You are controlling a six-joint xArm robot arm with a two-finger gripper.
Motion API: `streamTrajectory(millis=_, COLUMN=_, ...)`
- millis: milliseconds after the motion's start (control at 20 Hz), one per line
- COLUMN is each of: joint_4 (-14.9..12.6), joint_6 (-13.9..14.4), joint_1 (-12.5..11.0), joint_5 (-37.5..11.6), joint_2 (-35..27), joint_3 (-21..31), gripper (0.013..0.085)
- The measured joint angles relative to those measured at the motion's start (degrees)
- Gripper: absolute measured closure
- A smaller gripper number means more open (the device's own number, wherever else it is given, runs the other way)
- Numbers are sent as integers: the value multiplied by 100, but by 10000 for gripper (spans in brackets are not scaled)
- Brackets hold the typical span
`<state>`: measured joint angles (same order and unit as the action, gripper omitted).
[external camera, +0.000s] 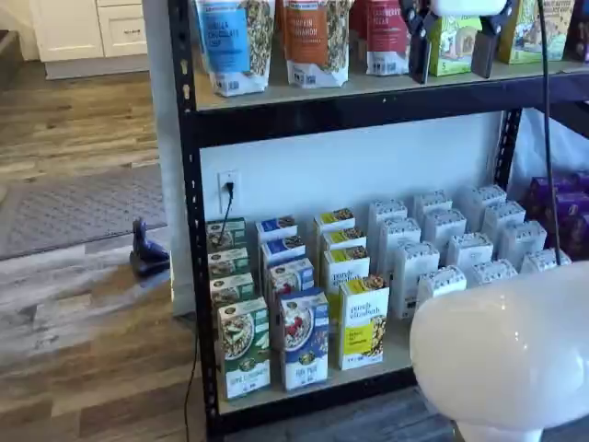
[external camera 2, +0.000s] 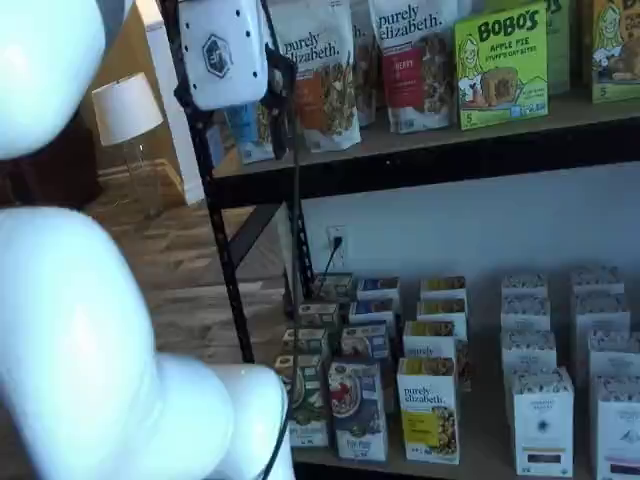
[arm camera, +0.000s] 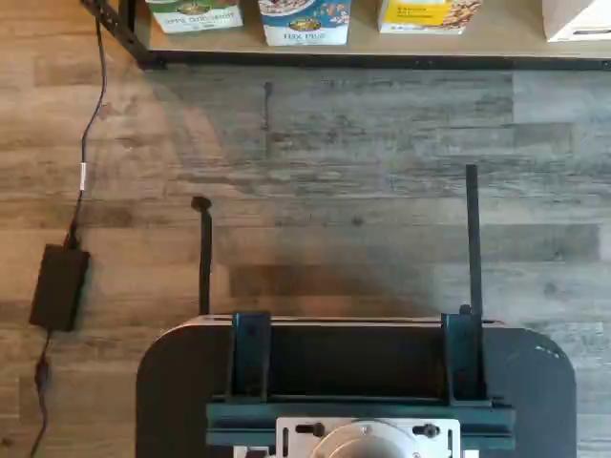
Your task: Pick up the blue and white box that is on the bottom shelf, the second box from the left
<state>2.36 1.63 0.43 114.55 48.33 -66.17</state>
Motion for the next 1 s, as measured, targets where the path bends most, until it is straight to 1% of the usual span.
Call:
streamTrajectory(millis=150, joint_4=-47, joint_6=15, joint_1=37, joint_5=-193, joint_2=111, joint_3=103, gripper=130)
streamTrajectory(millis=350, joint_4=-54, joint_6=-2, joint_1=22, joint_5=-281, joint_2=144, joint_3=180, gripper=130)
streamTrajectory(millis=550, joint_4=-120, joint_6=-10, joint_1=38, joint_5=-436, joint_2=182, joint_3=324, gripper=130)
streamTrajectory(millis=750, joint_4=-172, joint_6=-10, joint_1=54, joint_5=-639, joint_2=194, joint_3=543, gripper=130)
streamTrajectory(millis=1000, joint_4=-225, joint_6=-1, joint_1=77, joint_5=-1018, joint_2=190, joint_3=930, gripper=130)
